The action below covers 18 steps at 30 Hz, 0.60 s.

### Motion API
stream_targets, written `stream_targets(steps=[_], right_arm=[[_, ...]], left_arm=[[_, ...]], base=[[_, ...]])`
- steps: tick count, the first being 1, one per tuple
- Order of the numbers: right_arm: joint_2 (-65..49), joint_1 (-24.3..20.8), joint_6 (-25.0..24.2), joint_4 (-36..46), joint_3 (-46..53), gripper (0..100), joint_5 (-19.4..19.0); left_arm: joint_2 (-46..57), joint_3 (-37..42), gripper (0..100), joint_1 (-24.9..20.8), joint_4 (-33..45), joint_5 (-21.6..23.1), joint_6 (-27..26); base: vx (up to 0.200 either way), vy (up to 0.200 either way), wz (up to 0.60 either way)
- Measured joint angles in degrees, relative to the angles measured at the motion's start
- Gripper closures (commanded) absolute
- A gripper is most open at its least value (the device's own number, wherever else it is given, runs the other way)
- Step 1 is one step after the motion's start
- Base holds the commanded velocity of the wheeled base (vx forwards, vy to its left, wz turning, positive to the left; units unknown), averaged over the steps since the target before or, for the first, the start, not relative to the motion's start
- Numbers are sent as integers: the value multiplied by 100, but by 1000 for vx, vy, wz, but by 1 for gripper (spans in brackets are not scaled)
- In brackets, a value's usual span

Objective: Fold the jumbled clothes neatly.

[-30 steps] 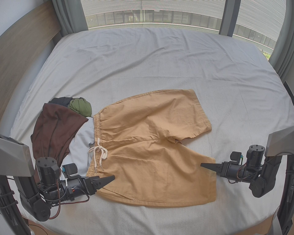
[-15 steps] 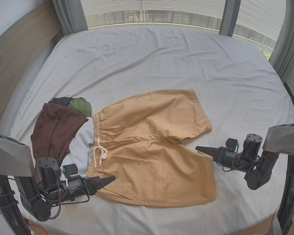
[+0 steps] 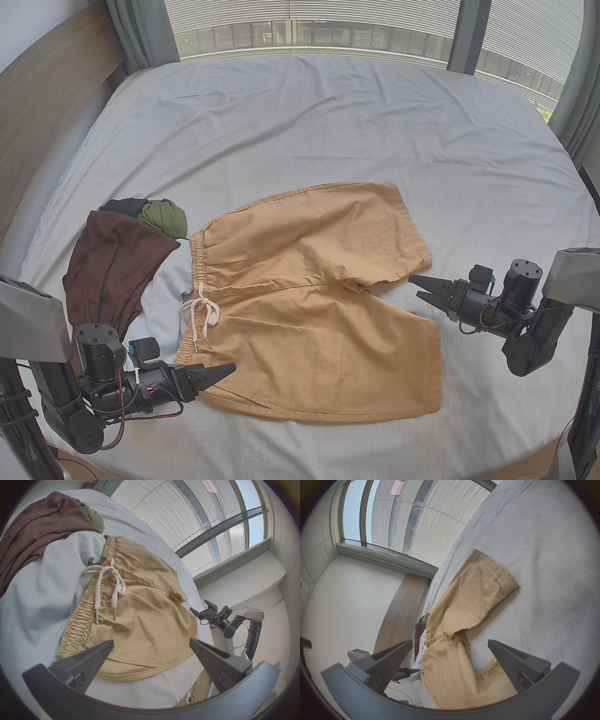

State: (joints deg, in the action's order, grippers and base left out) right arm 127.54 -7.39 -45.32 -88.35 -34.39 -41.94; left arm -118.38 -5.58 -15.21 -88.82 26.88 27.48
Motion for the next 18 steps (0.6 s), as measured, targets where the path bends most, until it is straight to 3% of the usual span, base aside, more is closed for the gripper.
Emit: stream_targets(steps=[6,15,18], right_arm=[[2,183,206,5,247,0,41],[273,367,1191,0,790,0,34],[374,276,1320,-15,975,0,28]], left_arm=[[0,5,0,0,4,2,0],[0,-6,0,-2,2,2,2],[0,-6,0,-2,2,0,2]], base=[[0,0,0],[0,0,0],[0,0,0]])
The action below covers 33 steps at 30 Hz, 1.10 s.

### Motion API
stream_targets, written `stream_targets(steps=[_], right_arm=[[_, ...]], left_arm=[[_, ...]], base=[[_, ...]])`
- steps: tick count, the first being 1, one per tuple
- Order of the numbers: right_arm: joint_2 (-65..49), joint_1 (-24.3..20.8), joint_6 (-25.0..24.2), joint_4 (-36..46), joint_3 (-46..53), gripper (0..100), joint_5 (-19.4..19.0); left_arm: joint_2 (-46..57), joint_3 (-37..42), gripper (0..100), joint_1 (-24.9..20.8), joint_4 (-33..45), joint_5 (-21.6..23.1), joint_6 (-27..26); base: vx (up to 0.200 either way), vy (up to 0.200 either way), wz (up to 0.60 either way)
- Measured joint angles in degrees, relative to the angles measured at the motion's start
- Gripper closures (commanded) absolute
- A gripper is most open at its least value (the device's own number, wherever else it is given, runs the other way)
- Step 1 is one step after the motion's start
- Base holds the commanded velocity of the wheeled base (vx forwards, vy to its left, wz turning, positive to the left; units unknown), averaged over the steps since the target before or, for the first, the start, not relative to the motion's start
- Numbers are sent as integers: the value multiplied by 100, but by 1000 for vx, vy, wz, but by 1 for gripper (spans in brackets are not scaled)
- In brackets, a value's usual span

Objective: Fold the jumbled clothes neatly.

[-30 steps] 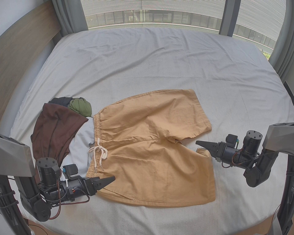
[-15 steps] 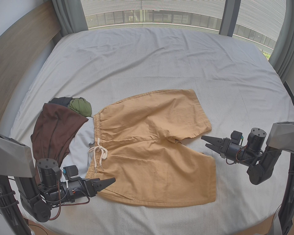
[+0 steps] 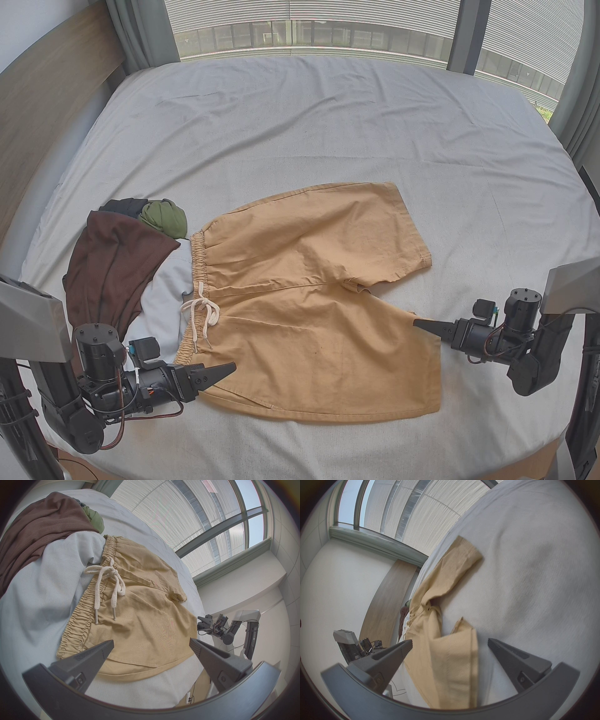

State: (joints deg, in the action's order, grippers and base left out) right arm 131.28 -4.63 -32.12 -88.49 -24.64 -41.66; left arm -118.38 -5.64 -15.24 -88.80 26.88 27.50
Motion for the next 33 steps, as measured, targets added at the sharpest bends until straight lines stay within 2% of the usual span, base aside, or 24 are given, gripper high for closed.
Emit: stream_targets(steps=[8,18,25,33], right_arm=[[-121,-416,-89,30,177,0,-2],[-870,-805,-1085,24,6,0,-17],[-1022,-827,-1150,20,-286,0,39],[-675,-680,-1125,20,-494,0,217]], left_arm=[[0,-2,0,2,-5,2,-2],[0,-9,0,2,-5,2,-2],[0,-6,0,2,-5,2,-2],[0,-9,0,5,-5,2,-2]], base=[[0,0,0],[0,0,0],[0,0,0],[0,0,0]])
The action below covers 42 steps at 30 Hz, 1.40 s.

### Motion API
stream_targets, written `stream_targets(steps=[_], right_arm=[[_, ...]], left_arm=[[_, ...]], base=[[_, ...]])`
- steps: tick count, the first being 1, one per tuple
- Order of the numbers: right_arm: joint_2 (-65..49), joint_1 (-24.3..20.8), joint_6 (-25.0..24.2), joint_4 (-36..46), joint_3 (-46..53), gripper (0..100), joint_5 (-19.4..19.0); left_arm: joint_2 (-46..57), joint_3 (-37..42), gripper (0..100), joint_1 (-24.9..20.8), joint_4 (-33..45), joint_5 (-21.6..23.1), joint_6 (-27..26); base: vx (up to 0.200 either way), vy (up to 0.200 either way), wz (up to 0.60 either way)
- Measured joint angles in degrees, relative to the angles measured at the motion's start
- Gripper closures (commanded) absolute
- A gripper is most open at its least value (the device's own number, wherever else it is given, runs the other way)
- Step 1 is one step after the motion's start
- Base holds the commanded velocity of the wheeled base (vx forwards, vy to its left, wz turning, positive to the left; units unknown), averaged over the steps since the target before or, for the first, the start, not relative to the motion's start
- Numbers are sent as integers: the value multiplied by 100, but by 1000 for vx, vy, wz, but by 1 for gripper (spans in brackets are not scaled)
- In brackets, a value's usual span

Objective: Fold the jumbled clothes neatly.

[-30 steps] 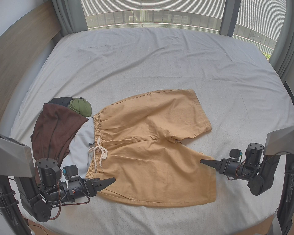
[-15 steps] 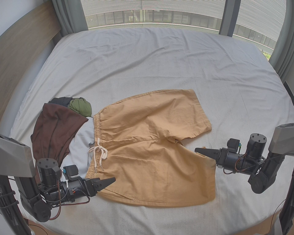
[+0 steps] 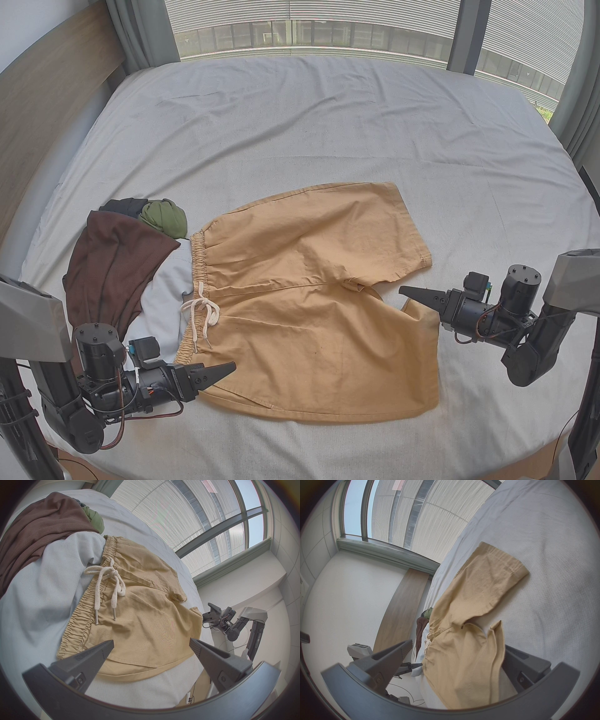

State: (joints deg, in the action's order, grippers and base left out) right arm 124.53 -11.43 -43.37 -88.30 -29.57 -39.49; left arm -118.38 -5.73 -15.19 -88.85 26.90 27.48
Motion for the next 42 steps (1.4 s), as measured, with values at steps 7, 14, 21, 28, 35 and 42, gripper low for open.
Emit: stream_targets(steps=[7,14,21,28,35,42], right_arm=[[288,111,5,-5,-278,0,245],[400,146,5,-9,-446,100,394],[402,229,11,-6,-435,100,394],[332,345,13,-5,-449,100,401],[319,510,29,-2,-619,100,401],[325,811,115,0,-724,100,399]], left_arm=[[0,-7,0,0,2,0,0],[0,-7,0,0,0,-2,2],[0,-2,0,0,0,-2,0],[2,-7,0,-2,0,0,2],[6,-7,0,-2,0,-2,0],[6,-22,0,0,0,0,0]], base=[[0,0,0],[0,0,0],[0,0,0],[0,0,0],[0,0,0],[0,0,0]])
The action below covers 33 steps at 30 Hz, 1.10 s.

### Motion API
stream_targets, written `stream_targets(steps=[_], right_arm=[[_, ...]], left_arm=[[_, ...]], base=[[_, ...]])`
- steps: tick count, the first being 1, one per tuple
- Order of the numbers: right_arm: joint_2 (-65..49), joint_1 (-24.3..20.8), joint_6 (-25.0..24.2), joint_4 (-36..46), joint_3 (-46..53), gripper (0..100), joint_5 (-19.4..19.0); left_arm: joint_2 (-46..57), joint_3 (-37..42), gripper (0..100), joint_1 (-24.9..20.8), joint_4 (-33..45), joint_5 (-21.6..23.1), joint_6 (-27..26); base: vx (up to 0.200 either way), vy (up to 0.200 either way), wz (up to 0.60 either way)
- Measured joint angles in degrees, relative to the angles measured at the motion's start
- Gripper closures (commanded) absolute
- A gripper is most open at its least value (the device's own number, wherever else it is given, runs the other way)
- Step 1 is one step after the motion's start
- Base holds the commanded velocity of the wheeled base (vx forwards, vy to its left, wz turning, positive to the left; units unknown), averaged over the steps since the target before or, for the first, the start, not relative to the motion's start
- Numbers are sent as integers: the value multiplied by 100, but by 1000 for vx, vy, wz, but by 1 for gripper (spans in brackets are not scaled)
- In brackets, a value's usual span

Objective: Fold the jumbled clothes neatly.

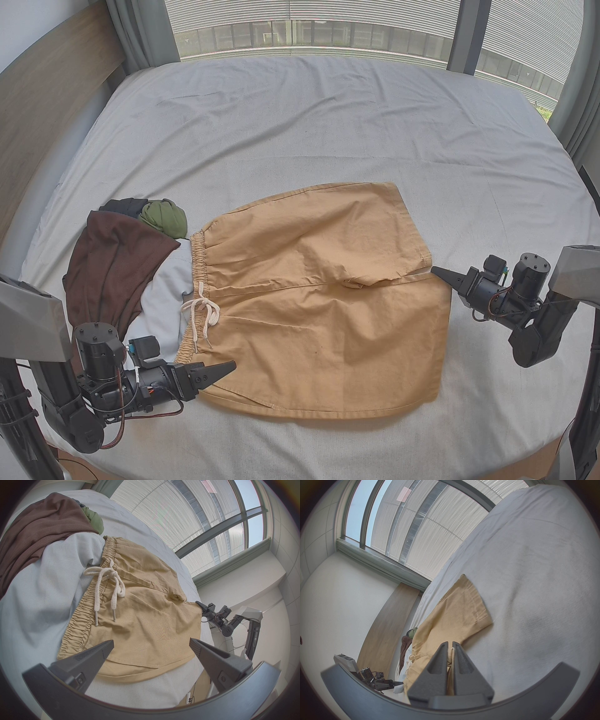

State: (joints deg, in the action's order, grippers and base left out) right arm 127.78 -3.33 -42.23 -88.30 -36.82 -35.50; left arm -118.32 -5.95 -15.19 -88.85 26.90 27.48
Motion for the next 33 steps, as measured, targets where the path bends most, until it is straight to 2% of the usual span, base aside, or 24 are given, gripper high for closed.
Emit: stream_targets(steps=[7,18,19,23,33], right_arm=[[46,193,82,0,-55,100,0],[267,168,140,-6,-243,100,165],[284,162,174,-6,-260,0,206],[315,157,325,-11,-329,0,371],[89,179,1237,-9,-100,0,677]], left_arm=[[2,5,0,0,0,-2,-6],[18,5,0,17,0,-11,-6],[21,5,0,21,0,-11,-9],[27,9,0,41,0,-11,-9],[245,41,0,296,2,-39,-93]], base=[[0,0,0],[0,0,0],[0,0,0],[0,0,0],[0,0,0]])
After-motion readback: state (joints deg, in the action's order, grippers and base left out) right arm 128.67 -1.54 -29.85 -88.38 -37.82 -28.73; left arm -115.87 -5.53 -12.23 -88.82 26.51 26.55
